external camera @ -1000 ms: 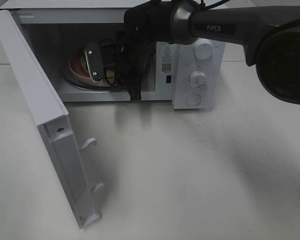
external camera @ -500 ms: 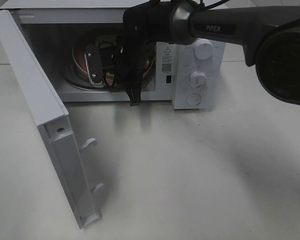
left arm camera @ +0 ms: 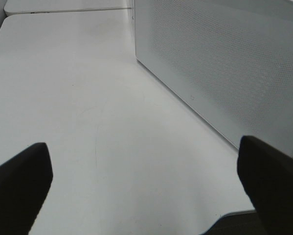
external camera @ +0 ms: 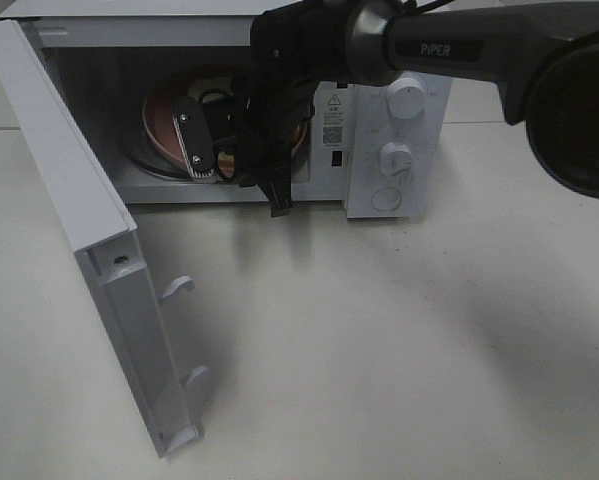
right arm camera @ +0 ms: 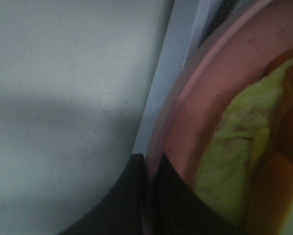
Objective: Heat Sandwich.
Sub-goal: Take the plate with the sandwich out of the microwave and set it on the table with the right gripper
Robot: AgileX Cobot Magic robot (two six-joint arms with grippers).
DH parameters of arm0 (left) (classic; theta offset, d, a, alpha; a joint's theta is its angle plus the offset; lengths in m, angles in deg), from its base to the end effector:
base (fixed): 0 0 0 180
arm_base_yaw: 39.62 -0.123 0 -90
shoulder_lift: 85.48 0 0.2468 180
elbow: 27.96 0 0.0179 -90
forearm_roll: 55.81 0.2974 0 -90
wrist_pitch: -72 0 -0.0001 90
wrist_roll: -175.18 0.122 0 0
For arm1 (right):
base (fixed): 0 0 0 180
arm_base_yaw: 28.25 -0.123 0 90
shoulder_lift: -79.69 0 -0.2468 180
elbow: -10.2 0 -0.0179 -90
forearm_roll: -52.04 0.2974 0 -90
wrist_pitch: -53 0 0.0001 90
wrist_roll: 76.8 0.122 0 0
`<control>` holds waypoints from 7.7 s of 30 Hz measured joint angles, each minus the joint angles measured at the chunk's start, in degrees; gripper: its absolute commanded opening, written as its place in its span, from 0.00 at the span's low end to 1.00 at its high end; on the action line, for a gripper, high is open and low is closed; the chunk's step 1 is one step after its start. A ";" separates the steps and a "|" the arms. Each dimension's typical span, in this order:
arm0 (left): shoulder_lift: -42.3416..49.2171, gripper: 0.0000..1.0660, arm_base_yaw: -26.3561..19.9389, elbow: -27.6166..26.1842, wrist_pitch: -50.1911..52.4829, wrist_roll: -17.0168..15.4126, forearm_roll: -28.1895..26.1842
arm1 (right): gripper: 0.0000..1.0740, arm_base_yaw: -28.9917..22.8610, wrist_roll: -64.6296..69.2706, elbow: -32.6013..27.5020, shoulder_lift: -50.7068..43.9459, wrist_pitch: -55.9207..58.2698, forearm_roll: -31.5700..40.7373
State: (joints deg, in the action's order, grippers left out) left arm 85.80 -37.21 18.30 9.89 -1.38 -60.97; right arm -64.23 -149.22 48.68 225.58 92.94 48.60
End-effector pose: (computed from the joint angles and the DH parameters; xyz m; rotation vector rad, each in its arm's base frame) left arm 0.0972 -0.0138 0.2905 0.1109 2.0387 -0.0964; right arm 0.4553 0.3248 0.0869 -2.1348 1.4840 -0.3023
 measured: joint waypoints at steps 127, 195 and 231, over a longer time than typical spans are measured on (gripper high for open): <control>0.00 0.92 0.00 0.00 0.00 0.00 0.00 | 0.00 -0.34 58.61 -72.14 -66.29 17.70 -17.76; 0.00 0.92 0.00 0.00 0.00 0.00 0.00 | 0.00 15.07 95.57 -67.61 -44.69 3.78 -21.20; 0.00 0.92 0.00 0.00 0.00 0.00 0.00 | 0.06 20.34 96.72 -60.85 -29.34 -2.01 -25.10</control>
State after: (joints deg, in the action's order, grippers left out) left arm 85.80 -37.21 18.30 9.89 -1.38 -60.97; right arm -43.89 -52.51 -12.17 196.24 90.93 23.50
